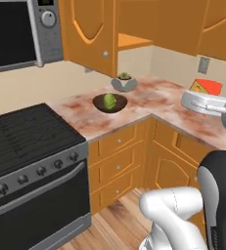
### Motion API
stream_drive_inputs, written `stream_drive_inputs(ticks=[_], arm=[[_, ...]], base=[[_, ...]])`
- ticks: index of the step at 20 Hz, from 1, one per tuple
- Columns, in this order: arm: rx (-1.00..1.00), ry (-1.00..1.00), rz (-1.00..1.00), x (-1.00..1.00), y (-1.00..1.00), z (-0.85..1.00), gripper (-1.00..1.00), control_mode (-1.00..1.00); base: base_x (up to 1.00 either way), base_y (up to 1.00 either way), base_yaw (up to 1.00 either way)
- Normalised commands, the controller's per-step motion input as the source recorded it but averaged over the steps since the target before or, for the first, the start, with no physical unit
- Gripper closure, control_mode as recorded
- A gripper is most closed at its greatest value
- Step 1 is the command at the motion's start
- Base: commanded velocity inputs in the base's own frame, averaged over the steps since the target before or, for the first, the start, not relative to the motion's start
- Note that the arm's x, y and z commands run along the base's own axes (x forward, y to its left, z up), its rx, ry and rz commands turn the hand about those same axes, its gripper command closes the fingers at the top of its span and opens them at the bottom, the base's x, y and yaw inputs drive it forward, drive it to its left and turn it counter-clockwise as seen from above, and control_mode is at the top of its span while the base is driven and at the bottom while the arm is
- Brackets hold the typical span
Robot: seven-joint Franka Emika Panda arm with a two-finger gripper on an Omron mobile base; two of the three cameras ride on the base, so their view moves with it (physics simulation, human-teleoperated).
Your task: Pick the cheese from the fridge and the cheese grater from the cabinet and place them next to the salad bowl.
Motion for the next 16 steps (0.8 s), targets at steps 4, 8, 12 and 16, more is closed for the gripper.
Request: stream_drive_inputs(ticks=[4,8,12,16], arm=[[0.00,0.00,0.00,0.00,0.00,0.00,1.00,1.00],[0.00,0.00,0.00,0.00,0.00,0.00,1.00,1.00],[0.00,0.00,0.00,0.00,0.00,0.00,1.00,1.00],[0.00,0.00,0.00,0.00,0.00,0.00,1.00,1.00]], base=[[0.30,-0.45,0.27],[0.36,-0.41,0.27],[0.29,-0.45,0.27],[0.29,-0.69,0.21]])
